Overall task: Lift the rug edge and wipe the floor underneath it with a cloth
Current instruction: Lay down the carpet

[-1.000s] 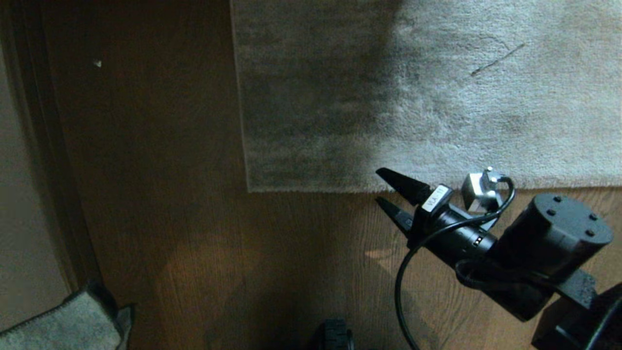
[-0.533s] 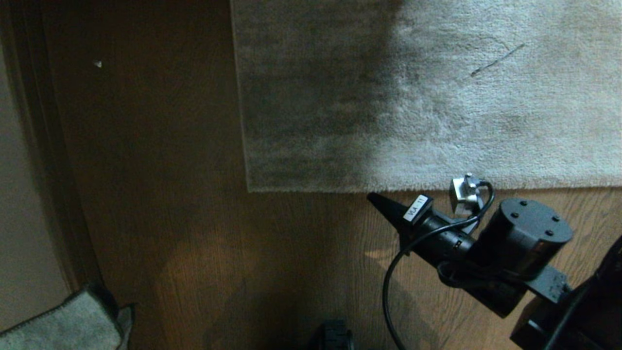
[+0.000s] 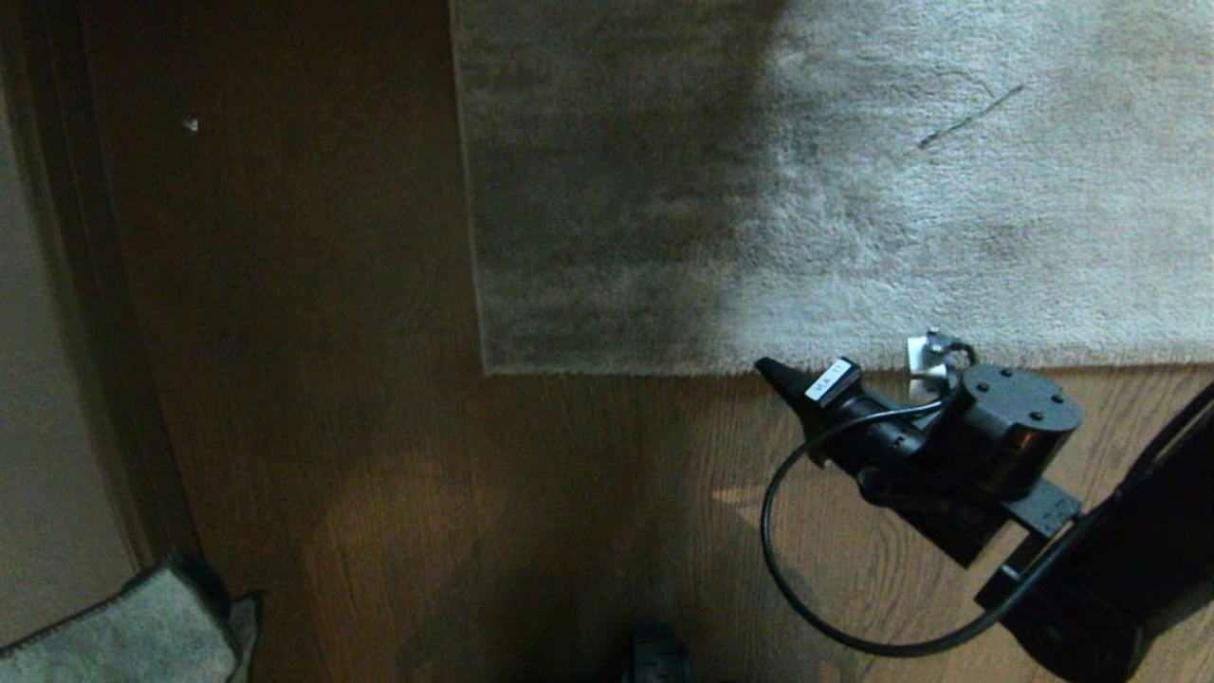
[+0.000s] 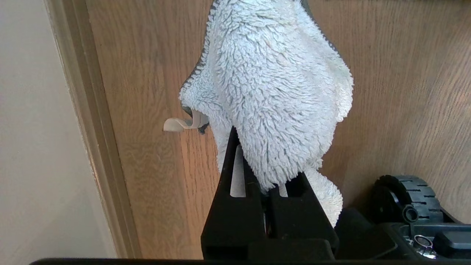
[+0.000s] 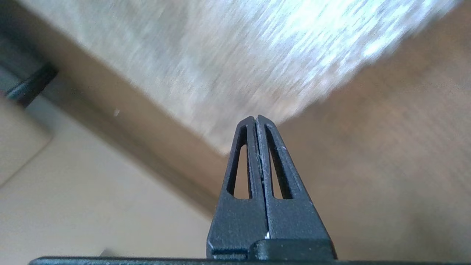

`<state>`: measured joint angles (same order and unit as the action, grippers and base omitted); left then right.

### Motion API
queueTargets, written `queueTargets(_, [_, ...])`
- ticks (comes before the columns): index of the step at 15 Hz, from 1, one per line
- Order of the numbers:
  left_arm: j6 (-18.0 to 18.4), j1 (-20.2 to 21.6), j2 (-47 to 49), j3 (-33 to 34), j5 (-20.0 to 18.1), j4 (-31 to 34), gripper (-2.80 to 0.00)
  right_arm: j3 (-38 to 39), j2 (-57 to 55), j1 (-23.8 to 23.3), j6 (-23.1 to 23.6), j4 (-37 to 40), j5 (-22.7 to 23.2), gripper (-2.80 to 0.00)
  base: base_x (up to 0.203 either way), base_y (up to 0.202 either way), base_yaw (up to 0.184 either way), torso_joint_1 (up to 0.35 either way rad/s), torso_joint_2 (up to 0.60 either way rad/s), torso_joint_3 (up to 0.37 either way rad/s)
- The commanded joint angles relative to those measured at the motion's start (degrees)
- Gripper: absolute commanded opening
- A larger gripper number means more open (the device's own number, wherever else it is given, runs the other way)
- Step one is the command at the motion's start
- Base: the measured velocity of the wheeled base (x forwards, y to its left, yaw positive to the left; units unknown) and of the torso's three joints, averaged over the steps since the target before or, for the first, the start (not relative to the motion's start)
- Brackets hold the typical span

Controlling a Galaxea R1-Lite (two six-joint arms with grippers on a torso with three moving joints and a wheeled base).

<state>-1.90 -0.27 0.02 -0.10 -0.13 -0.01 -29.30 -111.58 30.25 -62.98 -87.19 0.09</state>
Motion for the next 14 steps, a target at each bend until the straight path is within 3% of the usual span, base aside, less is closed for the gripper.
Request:
queueTargets(1, [-0.03, 0.02, -0.02, 0.01, -0.03, 0.01, -2.80, -2.40, -3.29, -0.89, -0.54, -2.77, -1.46, -2.80, 0.000, 0.000, 0.000, 0.000, 0.00, 0.000])
queueTargets(4, [-0.03, 0.00, -0.02, 0.01, 0.05, 0.01, -2.80, -6.19, -6.68, -0.90, -0.65, -2.77, -4.04, -2.80, 0.000, 0.000, 0.000, 0.000, 0.00, 0.000])
queueTargets(14, [-0.03, 0.00, -0.02, 0.01, 0.05, 0.01, -2.80, -10.86, -11.29, -0.90, -0.57, -2.77, -6.24, -2.80, 0.000, 0.000, 0.000, 0.000, 0.00, 0.000])
